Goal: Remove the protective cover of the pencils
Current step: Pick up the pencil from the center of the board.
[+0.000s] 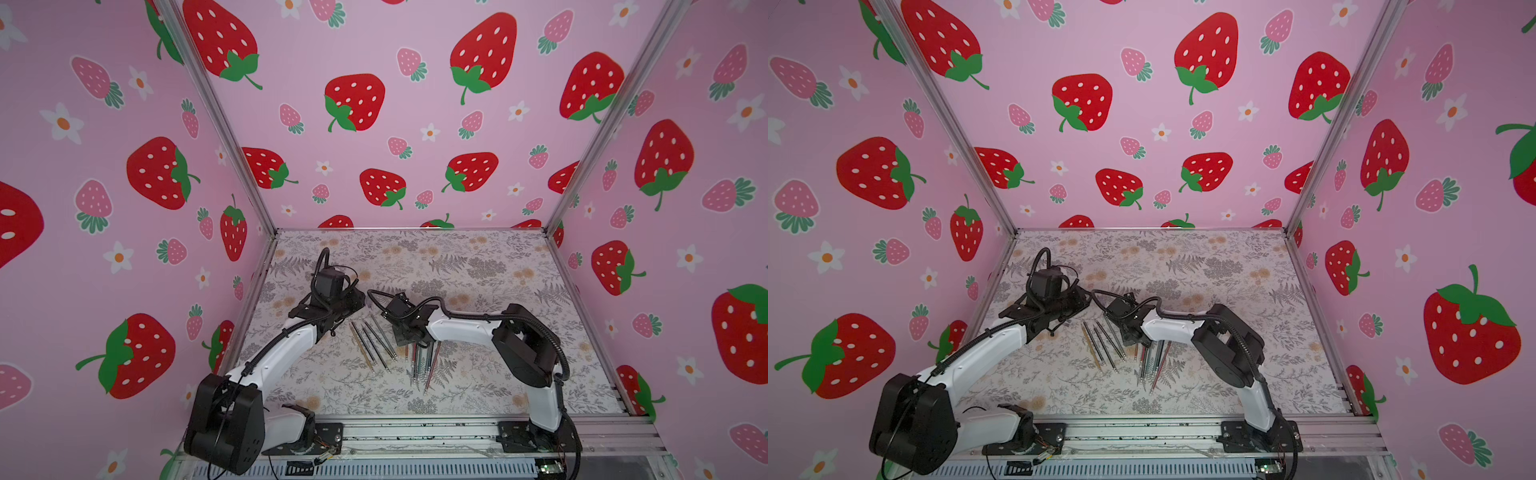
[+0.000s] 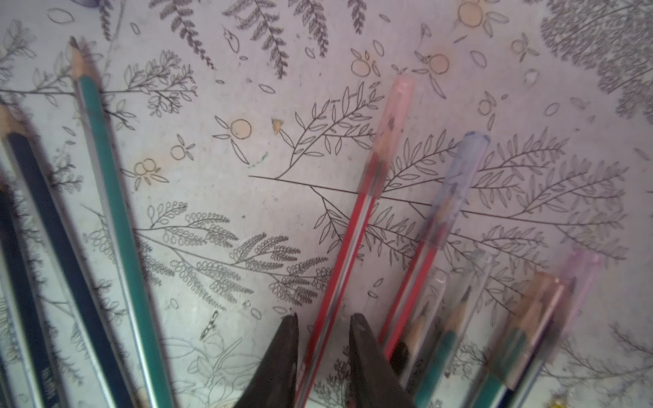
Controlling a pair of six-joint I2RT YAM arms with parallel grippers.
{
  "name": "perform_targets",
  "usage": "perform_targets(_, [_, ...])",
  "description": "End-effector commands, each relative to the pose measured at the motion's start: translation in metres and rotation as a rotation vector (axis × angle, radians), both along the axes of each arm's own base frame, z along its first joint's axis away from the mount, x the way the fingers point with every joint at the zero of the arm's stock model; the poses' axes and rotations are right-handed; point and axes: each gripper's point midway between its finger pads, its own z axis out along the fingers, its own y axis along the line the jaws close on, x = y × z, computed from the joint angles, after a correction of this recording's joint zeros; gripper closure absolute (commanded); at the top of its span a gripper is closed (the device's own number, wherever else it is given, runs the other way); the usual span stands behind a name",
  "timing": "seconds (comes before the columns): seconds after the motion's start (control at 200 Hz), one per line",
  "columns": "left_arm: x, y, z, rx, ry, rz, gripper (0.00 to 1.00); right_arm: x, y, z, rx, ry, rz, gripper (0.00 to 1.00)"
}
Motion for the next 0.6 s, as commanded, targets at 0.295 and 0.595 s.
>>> perform_targets(0.295, [-0.012,0.025,0.022,0.003,-0.134,0.1,0.5,-0.001,-0.005,-0.022,-0.029,0.055,-0.037,0.87])
perform_targets(0.595, [-0.011,0.021,0.023,-0.02,-0.145,0.083,0.49,-0.002,0.001,-0.024,-0.016,0.069,-0.024,0.92])
